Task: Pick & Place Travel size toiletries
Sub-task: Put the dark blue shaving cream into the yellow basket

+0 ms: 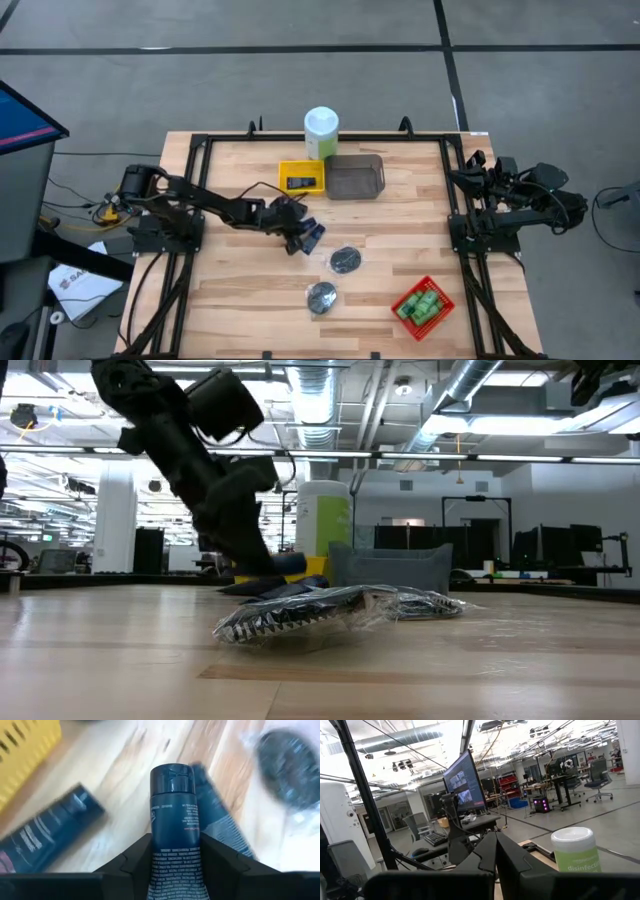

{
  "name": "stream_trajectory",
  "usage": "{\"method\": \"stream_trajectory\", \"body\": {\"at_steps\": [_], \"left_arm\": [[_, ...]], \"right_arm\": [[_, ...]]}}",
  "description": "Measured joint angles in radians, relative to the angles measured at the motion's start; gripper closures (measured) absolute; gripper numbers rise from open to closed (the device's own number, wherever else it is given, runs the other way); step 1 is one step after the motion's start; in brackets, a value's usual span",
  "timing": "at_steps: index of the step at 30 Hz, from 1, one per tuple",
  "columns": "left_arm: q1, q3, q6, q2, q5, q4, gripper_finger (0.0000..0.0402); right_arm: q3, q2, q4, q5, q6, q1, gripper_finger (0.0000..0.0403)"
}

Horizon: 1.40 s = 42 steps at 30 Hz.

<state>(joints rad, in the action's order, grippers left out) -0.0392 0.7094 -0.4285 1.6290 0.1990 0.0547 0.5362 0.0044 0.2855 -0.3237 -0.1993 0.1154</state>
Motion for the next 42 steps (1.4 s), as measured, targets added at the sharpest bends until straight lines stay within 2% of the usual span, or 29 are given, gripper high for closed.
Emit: {"method": "stream_trajectory", "body": {"at_steps": [5, 10, 13, 20, 24, 28, 35, 42], "left_arm": [[0.008, 0.0, 0.008, -0.087, 0.004, -0.003, 0.0262], [0.061, 0.001, 0.153, -0.181, 0.02, -0.008, 0.0262], [0.125, 0.002, 0.235, -0.241, 0.057, -0.02, 0.0262], [0.346, 0.002, 0.432, -0.32, 0.055, -0.021, 0.0262], [0.47, 0.002, 0.502, -0.305, -0.053, -0.009, 0.0262], [0.535, 0.003, 0.588, -0.261, -0.118, -0.008, 0.0262], [0.534, 0.007, 0.711, -0.148, -0.155, 0.009, 0.0262], [0.528, 0.12, 0.754, -0.021, -0.156, 0.016, 0.0262]], "right_arm": [[0.0, 0.0, 0.0, 0.0, 0.0, 0.0, 0.0402], [0.0, 0.0, 0.0, 0.0, 0.016, 0.0, 0.0402], [0.0, 0.0, -0.001, 0.0, 0.016, 0.0, 0.0402], [0.0, 0.0, -0.001, 0.0, 0.016, 0.0, 0.0402], [0.0, 0.0, -0.002, 0.0, 0.016, 0.0, 0.0402], [0.0, 0.0, -0.002, -0.002, 0.016, 0.0, 0.0402], [0.0, 0.0, -0.002, -0.052, 0.021, 0.0, 0.0402], [0.0, 0.0, -0.002, -0.071, 0.023, 0.0, 0.0402]]}}
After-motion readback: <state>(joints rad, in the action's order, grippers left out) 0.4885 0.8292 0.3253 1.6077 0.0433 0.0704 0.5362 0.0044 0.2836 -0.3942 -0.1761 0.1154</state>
